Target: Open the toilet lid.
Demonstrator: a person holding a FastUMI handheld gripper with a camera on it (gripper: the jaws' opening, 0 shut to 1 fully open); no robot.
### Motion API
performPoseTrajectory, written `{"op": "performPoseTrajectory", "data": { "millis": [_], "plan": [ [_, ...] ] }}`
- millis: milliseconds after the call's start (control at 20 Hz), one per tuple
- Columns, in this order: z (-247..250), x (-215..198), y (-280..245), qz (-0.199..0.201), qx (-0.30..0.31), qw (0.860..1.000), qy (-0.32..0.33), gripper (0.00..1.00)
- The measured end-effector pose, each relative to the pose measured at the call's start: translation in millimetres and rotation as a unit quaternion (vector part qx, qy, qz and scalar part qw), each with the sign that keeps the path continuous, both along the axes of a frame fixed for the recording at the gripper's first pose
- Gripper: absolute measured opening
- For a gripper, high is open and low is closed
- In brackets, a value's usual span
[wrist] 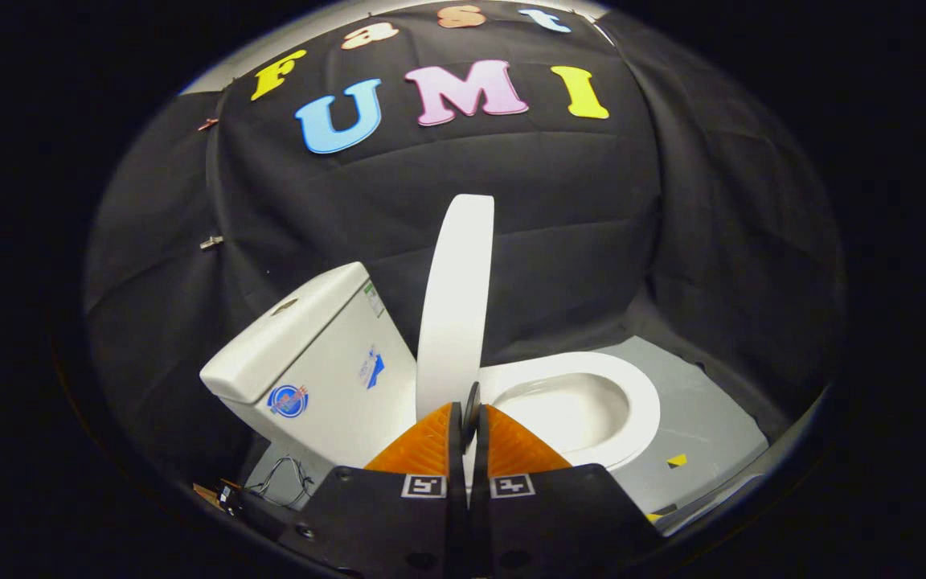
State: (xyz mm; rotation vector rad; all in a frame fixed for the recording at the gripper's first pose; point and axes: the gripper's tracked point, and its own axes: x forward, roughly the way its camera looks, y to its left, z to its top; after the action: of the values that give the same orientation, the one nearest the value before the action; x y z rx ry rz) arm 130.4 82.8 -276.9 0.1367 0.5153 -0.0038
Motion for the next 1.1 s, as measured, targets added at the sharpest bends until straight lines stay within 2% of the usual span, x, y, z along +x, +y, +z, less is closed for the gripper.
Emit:
{"op": "performPoseTrajectory", "data": {
  "millis": [600,1100],
  "plan": [
    [1,7,97,0.073,-0.015,0.997,-0.021,0.05],
    [-7,10,119,0.092,-0.016,0.995,-0.016,0.05]
  ]
}}
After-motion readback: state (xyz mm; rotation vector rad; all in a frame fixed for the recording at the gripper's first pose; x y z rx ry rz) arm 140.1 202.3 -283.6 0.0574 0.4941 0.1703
